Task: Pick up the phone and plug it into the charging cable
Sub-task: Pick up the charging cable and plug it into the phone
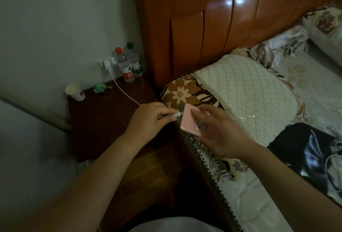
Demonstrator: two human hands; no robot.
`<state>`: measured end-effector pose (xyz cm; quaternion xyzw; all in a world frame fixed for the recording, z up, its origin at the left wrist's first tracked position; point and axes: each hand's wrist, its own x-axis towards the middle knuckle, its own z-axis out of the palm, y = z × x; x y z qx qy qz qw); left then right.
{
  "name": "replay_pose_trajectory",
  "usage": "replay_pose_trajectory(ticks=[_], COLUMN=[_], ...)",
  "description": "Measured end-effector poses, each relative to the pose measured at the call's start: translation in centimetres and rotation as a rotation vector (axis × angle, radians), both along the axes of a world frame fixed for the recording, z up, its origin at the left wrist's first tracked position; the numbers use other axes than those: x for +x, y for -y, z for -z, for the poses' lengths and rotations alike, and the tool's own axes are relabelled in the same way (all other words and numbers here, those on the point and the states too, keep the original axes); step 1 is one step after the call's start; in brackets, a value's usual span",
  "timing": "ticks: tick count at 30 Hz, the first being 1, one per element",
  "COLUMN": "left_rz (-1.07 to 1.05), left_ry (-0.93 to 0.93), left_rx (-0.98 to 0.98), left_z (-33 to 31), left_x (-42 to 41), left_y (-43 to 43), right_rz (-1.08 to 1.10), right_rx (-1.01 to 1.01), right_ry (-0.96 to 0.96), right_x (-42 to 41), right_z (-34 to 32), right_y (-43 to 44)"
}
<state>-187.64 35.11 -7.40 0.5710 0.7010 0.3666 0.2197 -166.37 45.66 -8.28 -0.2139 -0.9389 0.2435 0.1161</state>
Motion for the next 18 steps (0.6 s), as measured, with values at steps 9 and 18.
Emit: replay_pose_trajectory(ticks=[9, 18], left_rz=[0.074, 0.083], left_ry=[-0.151, -0.165], left_rx=[-0.03, -0.059], left_z=[-0.1, 0.2], left_x=[-0.6, -0.5], left_y=[-1.4, -2.7], right_rz=[0.012, 0.032], right_rx=[0.006, 0.009], right_ry=[0.022, 0.048], right_x=[0.5, 0.6], right_z=[-0.3, -0.5], right_y=[-0.9, -2.3])
